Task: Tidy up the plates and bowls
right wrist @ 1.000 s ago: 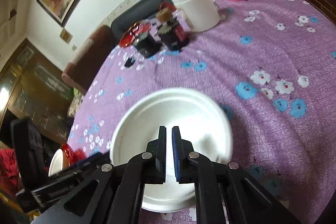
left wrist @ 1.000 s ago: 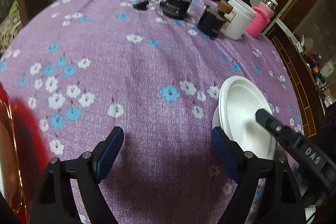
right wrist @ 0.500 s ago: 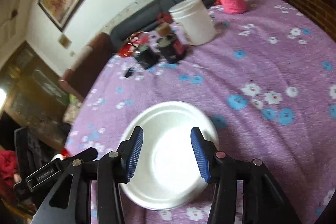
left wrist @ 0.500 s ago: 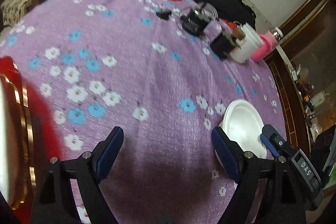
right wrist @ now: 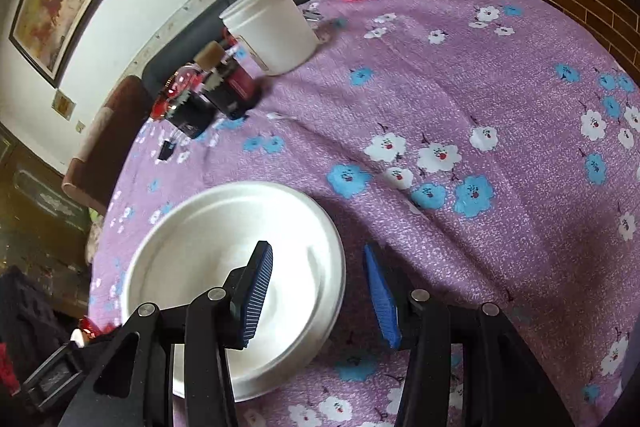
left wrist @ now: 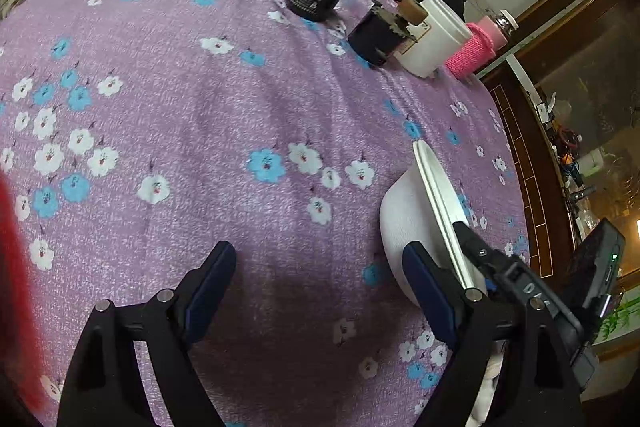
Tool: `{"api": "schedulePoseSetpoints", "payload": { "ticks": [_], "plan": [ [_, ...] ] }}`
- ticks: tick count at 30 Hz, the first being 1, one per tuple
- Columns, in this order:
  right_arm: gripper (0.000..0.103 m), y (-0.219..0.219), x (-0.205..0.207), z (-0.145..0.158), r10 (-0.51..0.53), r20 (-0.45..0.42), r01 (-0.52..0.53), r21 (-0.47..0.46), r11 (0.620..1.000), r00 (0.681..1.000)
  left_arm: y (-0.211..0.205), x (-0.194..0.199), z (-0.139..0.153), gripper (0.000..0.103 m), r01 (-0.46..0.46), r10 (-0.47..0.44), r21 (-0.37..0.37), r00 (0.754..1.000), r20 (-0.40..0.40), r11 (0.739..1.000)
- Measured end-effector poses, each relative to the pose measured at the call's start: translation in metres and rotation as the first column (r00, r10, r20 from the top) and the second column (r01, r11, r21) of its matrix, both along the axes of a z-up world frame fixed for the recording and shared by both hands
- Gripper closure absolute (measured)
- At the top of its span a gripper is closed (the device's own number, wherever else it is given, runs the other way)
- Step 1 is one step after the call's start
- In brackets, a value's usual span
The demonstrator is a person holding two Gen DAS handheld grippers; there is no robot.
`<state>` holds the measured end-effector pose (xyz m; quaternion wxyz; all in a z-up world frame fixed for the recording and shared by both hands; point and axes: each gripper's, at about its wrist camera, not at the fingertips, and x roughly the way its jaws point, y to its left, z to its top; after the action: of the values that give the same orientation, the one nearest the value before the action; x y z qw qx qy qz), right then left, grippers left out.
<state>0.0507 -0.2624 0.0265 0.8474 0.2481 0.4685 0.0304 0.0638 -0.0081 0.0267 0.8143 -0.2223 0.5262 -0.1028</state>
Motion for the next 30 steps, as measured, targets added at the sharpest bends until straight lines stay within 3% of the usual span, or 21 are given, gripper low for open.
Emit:
{"api": "schedulePoseSetpoints", "payload": {
  "ticks": [6,15,18,20,21,22,23,24,27,30],
  "plan": [
    [0.069,0.001,-0.001,0.0,0.007,-0.004,-0.007,-0.001,1.0,1.0,-0.001,0.003,0.006,0.019,-0.004,0.005,-0.027,1.0,0.009,1.0],
    [0.067,0.0,0.0,-0.003,0.017,-0.011,-0.017,0.038,0.999,1.0,-0.011,0.009,0.03,0.018,-0.014,0.015,-0.009,0.997,0.081,1.0],
    [0.067,-0.002,-0.006,0.011,0.054,0.106,-0.071,0.167,0.983,0.993,-0.001,-0.004,0.051,0.019,0.046,-0.034,-0.094,0.991,0.13,0.994],
    [0.066,-0.005,-0.013,0.032,0.122,0.253,-0.202,0.317,0.927,0.96,0.004,-0.018,0.064,0.018,0.102,-0.085,-0.074,0.977,0.197,0.992],
    [0.065,0.003,-0.018,0.046,0.127,0.243,-0.163,0.131,0.978,0.962,0.008,-0.026,0.067,0.018,0.081,-0.079,0.0,0.972,0.22,0.997],
    [0.062,0.003,-0.018,0.046,0.127,0.243,-0.163,0.131,0.978,0.962,0.017,-0.034,0.067,0.018,0.002,-0.026,0.101,0.971,0.24,0.995],
    [0.061,0.006,-0.021,0.048,0.092,0.237,-0.095,0.005,0.995,0.967,0.026,-0.039,0.065,0.018,-0.043,0.011,0.124,0.969,0.247,0.991],
    [0.061,0.005,-0.022,0.046,0.058,0.229,-0.055,-0.02,0.998,0.972,0.035,-0.041,0.061,0.018,-0.07,0.04,0.116,0.969,0.244,0.991],
    [0.061,-0.011,-0.02,0.034,0.015,0.208,-0.059,0.205,0.977,0.978,0.063,-0.036,0.044,0.018,-0.121,0.112,0.044,0.979,0.17,0.992],
    [0.061,-0.014,-0.023,0.037,-0.012,0.212,-0.025,0.17,0.985,0.977,0.068,-0.032,0.037,0.018,-0.133,0.129,0.021,0.982,0.139,0.991]
  ]
}}
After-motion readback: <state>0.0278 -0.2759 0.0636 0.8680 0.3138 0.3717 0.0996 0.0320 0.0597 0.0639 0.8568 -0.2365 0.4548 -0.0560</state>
